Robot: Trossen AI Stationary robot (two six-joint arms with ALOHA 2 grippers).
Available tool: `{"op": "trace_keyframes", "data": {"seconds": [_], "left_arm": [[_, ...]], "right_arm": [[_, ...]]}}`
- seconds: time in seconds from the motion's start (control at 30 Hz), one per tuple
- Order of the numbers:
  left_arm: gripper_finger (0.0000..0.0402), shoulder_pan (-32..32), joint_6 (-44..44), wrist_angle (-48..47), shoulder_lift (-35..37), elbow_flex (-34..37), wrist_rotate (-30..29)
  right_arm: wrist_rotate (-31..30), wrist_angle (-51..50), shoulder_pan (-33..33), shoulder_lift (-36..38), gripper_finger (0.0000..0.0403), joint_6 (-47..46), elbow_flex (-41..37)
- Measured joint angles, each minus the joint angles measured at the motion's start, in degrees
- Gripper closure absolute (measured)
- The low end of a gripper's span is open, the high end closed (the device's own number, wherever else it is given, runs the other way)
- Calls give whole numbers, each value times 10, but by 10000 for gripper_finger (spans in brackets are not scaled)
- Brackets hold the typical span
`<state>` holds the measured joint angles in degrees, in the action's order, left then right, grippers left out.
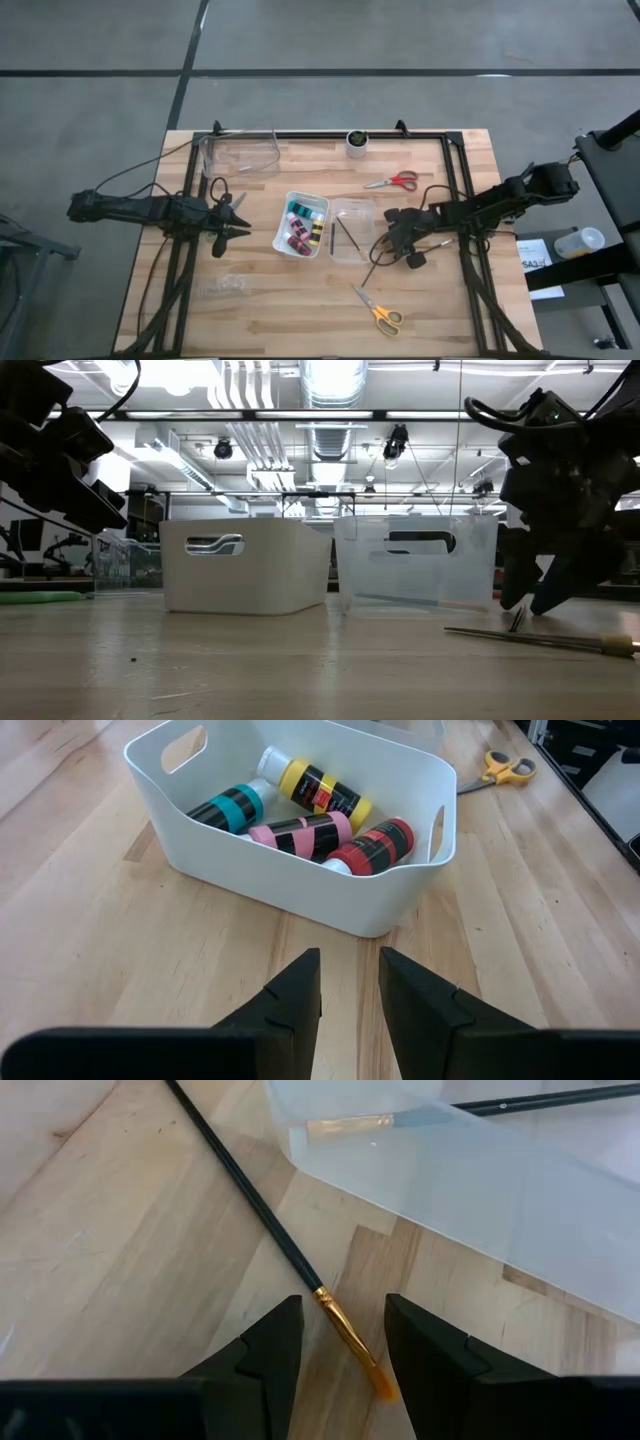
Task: Pick & Place Paint Supplies
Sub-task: Put the yellow paint brush into the bottom transparent bin
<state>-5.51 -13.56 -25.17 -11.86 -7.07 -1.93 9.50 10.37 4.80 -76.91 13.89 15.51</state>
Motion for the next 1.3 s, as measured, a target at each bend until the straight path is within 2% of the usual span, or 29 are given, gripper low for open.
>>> {"op": "trace_keyframes", "data": {"seconds": [0.23, 0.57, 1.3], "left_arm": [[294, 0, 0, 0, 0, 0, 0], [294, 0, 0, 0, 0, 0, 0], [294, 0, 0, 0, 0, 0, 0]], "right_arm": [[0, -2, 0, 4, 268, 0, -2], [7, -6, 1, 4, 386, 1, -7], [22, -10, 0, 17, 390, 28, -9]]}}
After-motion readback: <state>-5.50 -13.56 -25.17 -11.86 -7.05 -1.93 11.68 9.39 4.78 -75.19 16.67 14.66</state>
